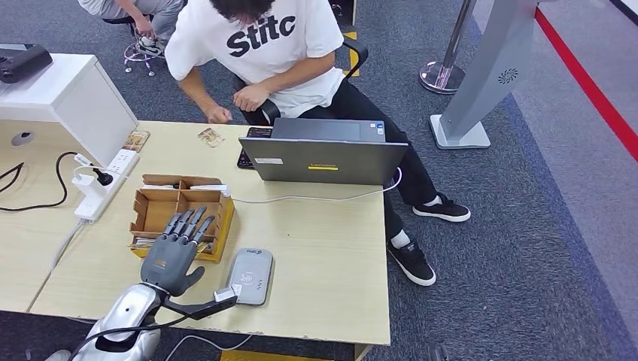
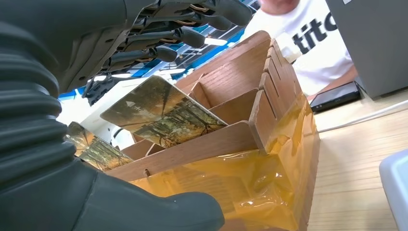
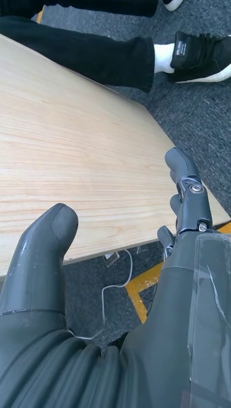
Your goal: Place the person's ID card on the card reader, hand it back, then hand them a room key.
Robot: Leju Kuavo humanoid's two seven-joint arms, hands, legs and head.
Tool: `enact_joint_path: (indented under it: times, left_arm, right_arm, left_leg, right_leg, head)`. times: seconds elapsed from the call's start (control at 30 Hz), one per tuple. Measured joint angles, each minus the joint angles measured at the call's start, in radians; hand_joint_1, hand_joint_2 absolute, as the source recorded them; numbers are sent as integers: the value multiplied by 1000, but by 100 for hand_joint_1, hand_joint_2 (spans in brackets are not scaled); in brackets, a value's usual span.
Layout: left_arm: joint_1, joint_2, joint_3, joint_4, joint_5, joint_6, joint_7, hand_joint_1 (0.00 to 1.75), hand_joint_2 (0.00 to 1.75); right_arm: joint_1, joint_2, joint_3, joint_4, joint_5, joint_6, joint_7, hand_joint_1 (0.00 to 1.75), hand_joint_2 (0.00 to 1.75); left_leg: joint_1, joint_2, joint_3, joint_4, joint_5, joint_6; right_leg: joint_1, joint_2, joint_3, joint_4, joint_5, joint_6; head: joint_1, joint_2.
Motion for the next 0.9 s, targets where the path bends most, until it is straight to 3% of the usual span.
enact_joint_path:
  times: [0.37,0.4,0.5,0.53,0.77,0.9]
  left_arm:
    - [0,-12,6,-19,-12,12,6,0,175]
    - [0,-13,6,-22,-12,15,6,31,175]
    - [0,-17,11,-31,-12,18,6,153,175]
    - [0,-18,13,-33,-12,19,6,162,175]
    - [0,-21,22,-37,-12,19,2,162,175]
    - [0,-22,24,-39,-12,19,2,175,175]
  right_arm:
    - [1,0,0,0,-1,0,0,0,175]
    - [1,0,0,0,-1,1,0,0,175]
    - [1,0,0,0,-3,1,0,0,175]
    - [1,0,0,0,-3,2,0,0,175]
    - [1,0,0,0,-6,2,1,0,175]
    - [1,0,0,0,-6,2,1,0,175]
  left_leg:
    - [0,0,0,0,0,0]
    - [0,0,0,0,0,0]
    - [0,0,0,0,0,0]
    - [0,0,0,0,0,0]
    - [0,0,0,0,0,0]
    - [0,0,0,0,0,0]
  right_leg:
    - [0,0,0,0,0,0]
    - [0,0,0,0,0,0]
    - [0,0,0,0,0,0]
    - [0,0,0,0,0,0]
    - [0,0,0,0,0,0]
    - [0,0,0,0,0,0]
  head:
    - [0,0]
    - [0,0]
    - [0,0]
    - [0,0]
    - [0,0]
    - [0,0]
